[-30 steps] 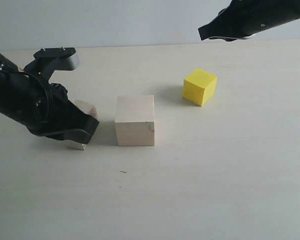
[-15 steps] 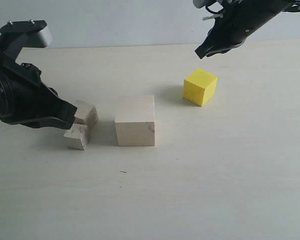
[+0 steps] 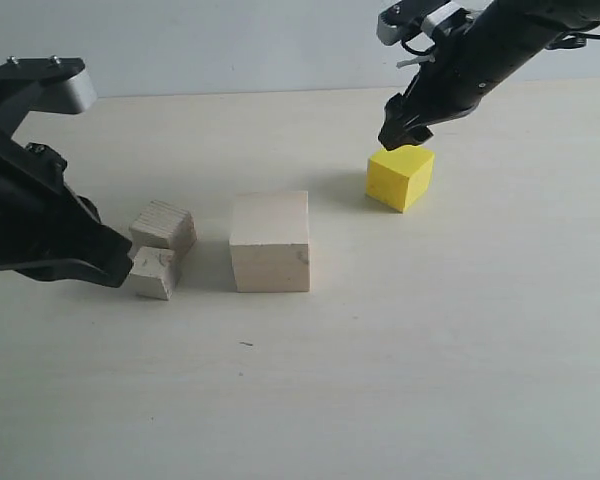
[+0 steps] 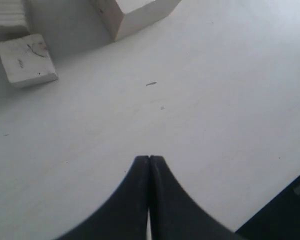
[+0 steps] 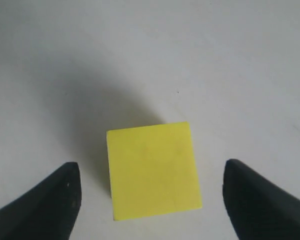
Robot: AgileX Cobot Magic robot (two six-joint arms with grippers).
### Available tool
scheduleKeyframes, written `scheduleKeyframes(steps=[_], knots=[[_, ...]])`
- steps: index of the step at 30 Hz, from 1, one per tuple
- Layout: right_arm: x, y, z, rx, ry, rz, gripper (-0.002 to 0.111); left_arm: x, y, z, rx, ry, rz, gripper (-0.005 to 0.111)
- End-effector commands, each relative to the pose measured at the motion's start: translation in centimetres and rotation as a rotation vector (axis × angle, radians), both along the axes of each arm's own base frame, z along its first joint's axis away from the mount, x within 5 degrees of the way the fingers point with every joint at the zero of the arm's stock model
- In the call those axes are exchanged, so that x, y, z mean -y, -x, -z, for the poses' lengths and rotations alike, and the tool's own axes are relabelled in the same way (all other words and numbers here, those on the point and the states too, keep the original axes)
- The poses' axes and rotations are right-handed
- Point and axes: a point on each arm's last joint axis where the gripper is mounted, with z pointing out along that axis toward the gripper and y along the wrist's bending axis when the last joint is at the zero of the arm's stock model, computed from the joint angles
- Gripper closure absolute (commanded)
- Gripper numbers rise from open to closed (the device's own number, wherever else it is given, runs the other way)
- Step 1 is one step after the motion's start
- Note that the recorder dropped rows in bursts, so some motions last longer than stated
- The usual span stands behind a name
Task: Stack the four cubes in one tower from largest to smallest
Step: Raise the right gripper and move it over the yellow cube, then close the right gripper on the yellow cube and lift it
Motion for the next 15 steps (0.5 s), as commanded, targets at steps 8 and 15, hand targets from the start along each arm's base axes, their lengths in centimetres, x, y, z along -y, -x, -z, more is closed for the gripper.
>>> scheduleKeyframes(steps=[8,15], knots=[[-0.5,-1.4,0.5,0.085,0.088,-0.059,0.035,-0.6,0.8,-1.2,0.043,-0.001,0.021,0.107],[-1.1,-2.4,0.4,0.043,0.105,-0.08,0.035,-0.7,0.9,-1.1,0.041,-0.025,0.031,0.107]])
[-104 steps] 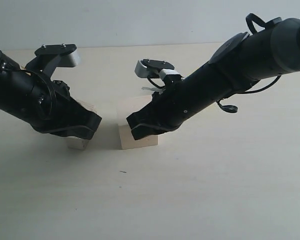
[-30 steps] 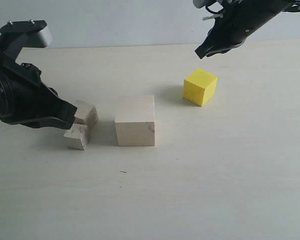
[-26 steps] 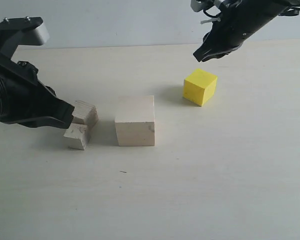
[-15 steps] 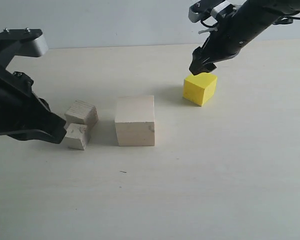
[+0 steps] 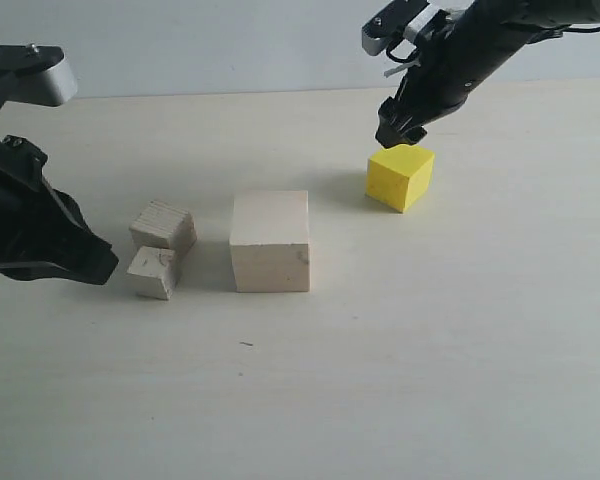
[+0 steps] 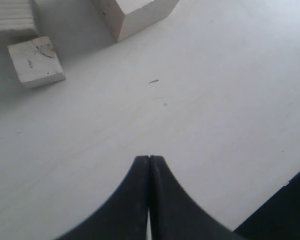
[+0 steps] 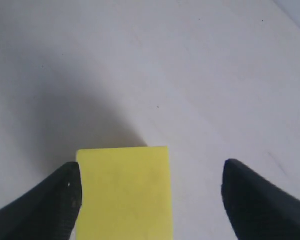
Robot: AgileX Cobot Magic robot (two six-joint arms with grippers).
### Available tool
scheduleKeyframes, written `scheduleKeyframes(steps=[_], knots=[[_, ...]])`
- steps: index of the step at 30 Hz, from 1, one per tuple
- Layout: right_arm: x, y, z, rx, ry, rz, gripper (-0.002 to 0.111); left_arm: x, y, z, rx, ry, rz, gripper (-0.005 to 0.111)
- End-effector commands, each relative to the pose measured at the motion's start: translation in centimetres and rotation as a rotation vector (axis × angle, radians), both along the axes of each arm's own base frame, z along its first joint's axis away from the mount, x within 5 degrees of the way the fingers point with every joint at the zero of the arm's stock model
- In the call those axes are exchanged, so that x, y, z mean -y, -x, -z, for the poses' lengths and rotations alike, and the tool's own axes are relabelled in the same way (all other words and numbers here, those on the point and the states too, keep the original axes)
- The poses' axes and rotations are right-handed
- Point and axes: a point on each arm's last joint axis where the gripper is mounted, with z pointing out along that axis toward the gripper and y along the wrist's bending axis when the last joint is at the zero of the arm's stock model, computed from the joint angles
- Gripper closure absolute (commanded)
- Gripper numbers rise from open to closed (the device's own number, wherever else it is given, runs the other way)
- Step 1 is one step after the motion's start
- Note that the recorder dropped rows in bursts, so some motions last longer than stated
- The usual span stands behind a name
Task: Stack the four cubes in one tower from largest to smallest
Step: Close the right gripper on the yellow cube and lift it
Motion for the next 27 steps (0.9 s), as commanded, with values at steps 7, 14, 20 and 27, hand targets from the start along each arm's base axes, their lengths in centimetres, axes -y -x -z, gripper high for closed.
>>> scheduleKeyframes(steps=[7,14,20,27], knots=[[-0.6,-1.7,0.2,-0.072,0.003,0.025,0.035,-0.2,0.2,-0.1,0.003,-0.013,0.012,0.107],[-0.8,-2.1,2.4,-0.16,0.022,0.012,0.035,-0.1,0.2,-0.1,0.006,-0.012,0.011,0.107],[-0.7,-2.2,4.9,-0.213,0.051,0.007,0.035,-0.1,0.2,-0.1,0.007,-0.011,0.01,0.107],[-0.5,-2.5,6.2,-0.215,0.088,0.008,0.036,-0.1,0.2,-0.1,0.007,-0.011,0.01,0.107]])
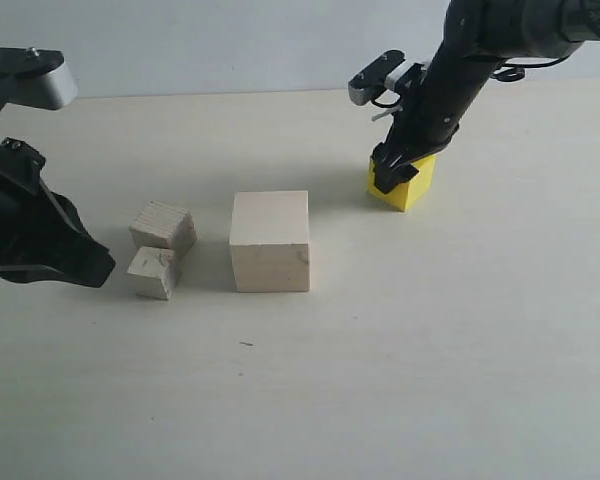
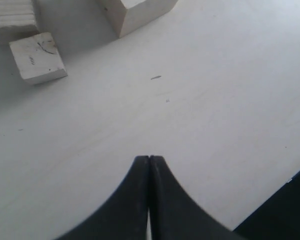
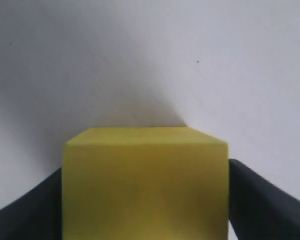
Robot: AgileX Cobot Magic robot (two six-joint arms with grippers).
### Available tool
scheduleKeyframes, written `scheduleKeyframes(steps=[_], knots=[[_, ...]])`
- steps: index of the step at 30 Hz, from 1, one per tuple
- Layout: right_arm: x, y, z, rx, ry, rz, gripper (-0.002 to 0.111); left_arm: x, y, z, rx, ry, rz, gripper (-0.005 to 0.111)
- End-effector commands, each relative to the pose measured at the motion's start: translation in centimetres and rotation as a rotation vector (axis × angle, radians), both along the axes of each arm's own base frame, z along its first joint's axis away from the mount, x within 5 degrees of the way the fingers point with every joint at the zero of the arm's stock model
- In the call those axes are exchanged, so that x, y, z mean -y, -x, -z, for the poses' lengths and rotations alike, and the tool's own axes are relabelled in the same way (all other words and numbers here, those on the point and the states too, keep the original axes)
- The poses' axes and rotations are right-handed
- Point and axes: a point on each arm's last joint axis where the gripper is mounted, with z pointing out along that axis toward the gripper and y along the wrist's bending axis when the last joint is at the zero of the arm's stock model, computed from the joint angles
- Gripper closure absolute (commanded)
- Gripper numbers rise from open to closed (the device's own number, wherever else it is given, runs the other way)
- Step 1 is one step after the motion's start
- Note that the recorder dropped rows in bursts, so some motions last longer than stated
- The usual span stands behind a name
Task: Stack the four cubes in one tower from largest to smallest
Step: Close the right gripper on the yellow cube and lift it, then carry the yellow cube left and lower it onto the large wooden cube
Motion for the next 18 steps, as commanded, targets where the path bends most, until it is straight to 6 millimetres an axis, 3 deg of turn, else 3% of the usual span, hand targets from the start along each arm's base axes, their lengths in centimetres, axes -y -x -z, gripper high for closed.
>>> scheduleKeyframes(steps=[1,5,8,15,18], knots=[[0.0,-0.2,0.4,0.009,0.007,0.008,0.036,-0.1,0.1,-0.2,0.012,0.0,0.005,0.107],[0.0,-0.2,0.9,-0.006,0.011,0.028,0.04,-0.1,0.1,-0.2,0.016,-0.001,0.007,0.107],[0.1,-0.2,1.0,-0.011,0.016,0.046,0.051,-0.1,0.1,-0.2,0.019,-0.002,0.009,0.107],[0.0,-0.3,-1.8,-0.05,0.013,0.046,0.104,-0.1,0.0,-0.2,0.023,-0.002,0.012,0.107],[-0.1,0.0,-4.1,-0.063,-0.003,0.063,0.108,-0.1,0.1,-0.2,0.017,-0.005,0.013,0.107]])
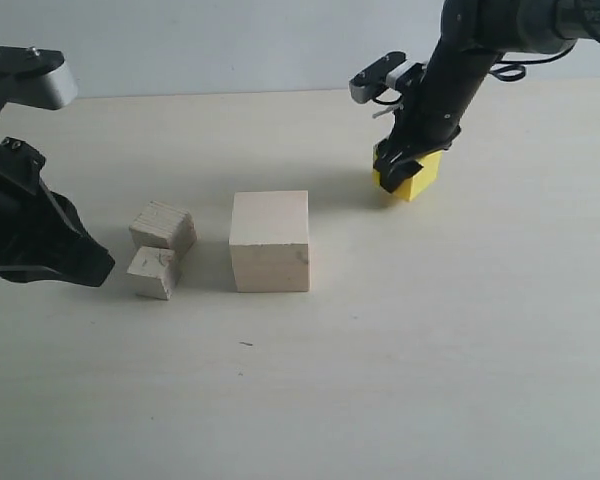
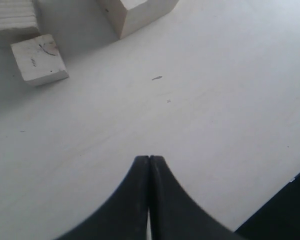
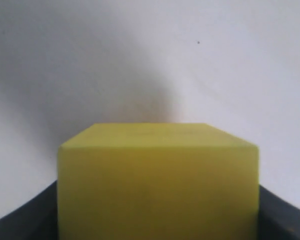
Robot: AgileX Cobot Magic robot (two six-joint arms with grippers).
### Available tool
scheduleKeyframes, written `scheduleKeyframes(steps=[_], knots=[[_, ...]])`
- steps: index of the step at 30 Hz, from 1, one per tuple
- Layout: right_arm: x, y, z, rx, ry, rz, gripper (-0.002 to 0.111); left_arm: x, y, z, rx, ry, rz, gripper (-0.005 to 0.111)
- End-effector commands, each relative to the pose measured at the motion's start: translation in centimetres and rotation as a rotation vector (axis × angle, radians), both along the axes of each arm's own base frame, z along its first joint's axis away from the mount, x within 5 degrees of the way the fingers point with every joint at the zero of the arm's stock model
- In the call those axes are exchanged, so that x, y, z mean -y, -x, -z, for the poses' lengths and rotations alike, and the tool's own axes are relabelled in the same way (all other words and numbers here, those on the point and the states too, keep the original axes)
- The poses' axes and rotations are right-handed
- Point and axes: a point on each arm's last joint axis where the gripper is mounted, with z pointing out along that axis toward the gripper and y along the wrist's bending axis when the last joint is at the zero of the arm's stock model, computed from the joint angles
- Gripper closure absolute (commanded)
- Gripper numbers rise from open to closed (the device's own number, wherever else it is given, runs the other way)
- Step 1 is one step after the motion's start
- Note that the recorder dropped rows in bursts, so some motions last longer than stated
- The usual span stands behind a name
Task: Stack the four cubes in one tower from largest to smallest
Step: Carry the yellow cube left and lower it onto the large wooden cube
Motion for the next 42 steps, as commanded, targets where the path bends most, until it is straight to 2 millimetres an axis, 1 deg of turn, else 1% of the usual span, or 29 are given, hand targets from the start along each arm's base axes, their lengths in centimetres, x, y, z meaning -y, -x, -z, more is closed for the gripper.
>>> scheduleKeyframes(steps=[1,4,6,8,11,13,15,20,22,25,27,33,38,42], knots=[[-0.3,0.2,-4.4,0.007,-0.028,0.006,0.108,-0.1,0.1,-0.2,0.008,-0.001,0.008,0.107],[-0.6,0.9,-7.2,0.017,-0.073,-0.08,0.108,-0.1,0.3,-0.1,0.0,-0.013,0.028,0.107],[-1.1,1.7,-9.2,0.016,-0.123,-0.188,0.108,-0.2,0.3,-0.1,-0.004,-0.026,0.033,0.107],[-1.6,2.5,-10.8,0.021,-0.192,-0.28,0.108,-0.4,0.3,-0.1,0.006,-0.039,0.038,0.107],[-2.4,3.1,-12.8,0.084,-0.294,-0.378,0.108,-0.5,0.4,-0.3,0.021,-0.048,0.042,0.107],[-3.3,3.6,-13.6,0.098,-0.324,-0.399,0.108,-0.6,0.5,-0.4,0.024,-0.046,0.04,0.107],[-4.4,4.2,-13.9,0.102,-0.304,-0.434,0.108,-0.6,0.6,-0.5,0.026,-0.043,0.036,0.107],[-8.5,6.3,-13.8,0.092,-0.248,-0.542,0.108,-0.8,0.8,-0.7,0.029,-0.048,0.041,0.107],[-9.8,7.1,-13.6,0.084,-0.205,-0.568,0.108,-1.0,0.9,-0.8,0.031,-0.066,0.045,0.107],[-10.6,7.8,-12.7,0.051,-0.194,-0.585,0.108,-1.4,1.2,-1.1,0.041,-0.086,0.027,0.107],[-10.8,8.2,-12.2,0.02,-0.231,-0.582,0.108,-1.7,1.4,-1.4,0.061,-0.09,0.015,0.107],[-10.8,9.6,-10.5,-0.051,-0.229,-0.604,0.108,-2.0,1.9,-2.2,0.096,-0.075,0.014,0.107],[-12.2,11.7,-10.4,-0.06,-0.215,-0.717,0.108,-2.0,1.9,-2.2,0.098,-0.074,0.013,0.107],[-13.1,12.5,-10.5,-0.043,-0.208,-0.789,0.108,-2.0,1.9,-2.2,0.098,-0.074,0.013,0.107]])
